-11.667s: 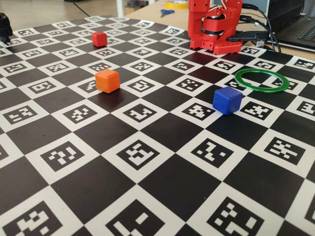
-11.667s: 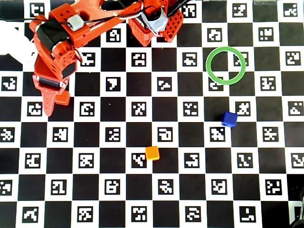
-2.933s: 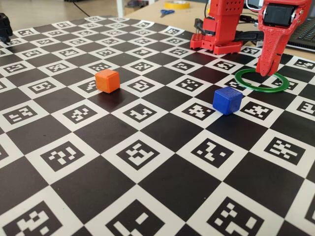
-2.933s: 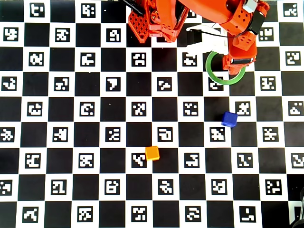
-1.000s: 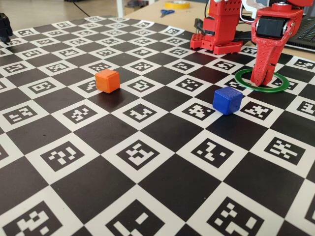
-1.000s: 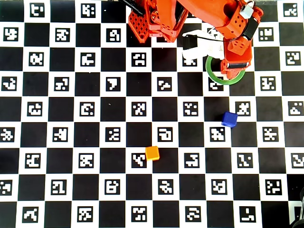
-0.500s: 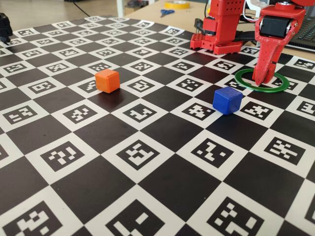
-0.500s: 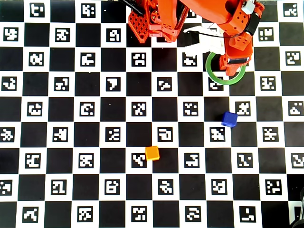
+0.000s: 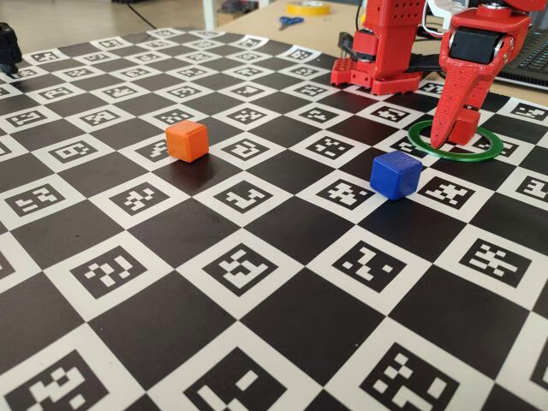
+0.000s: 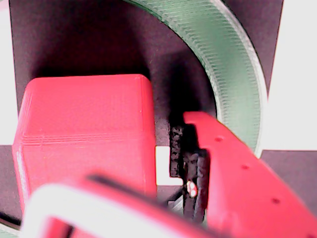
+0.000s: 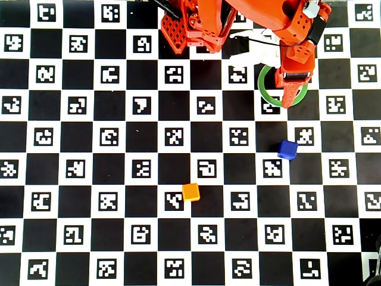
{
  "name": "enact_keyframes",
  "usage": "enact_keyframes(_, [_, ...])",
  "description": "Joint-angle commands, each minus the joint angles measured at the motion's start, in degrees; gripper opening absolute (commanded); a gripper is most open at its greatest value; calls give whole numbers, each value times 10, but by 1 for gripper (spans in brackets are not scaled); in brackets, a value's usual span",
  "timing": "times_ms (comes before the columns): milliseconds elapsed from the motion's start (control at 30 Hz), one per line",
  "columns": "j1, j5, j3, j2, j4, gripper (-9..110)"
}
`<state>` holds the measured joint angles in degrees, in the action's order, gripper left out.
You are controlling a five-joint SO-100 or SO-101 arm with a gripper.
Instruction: Grab the red cube then put it in the green circle then put the blue cube on top and finally the orange cube on top
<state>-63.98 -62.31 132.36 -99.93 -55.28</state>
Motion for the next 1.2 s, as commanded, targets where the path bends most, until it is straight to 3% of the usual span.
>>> enact_keyframes(0, [-1, -3, -10, -40, -11, 52])
enact_keyframes(1167, [38, 71, -134, -69, -192, 56])
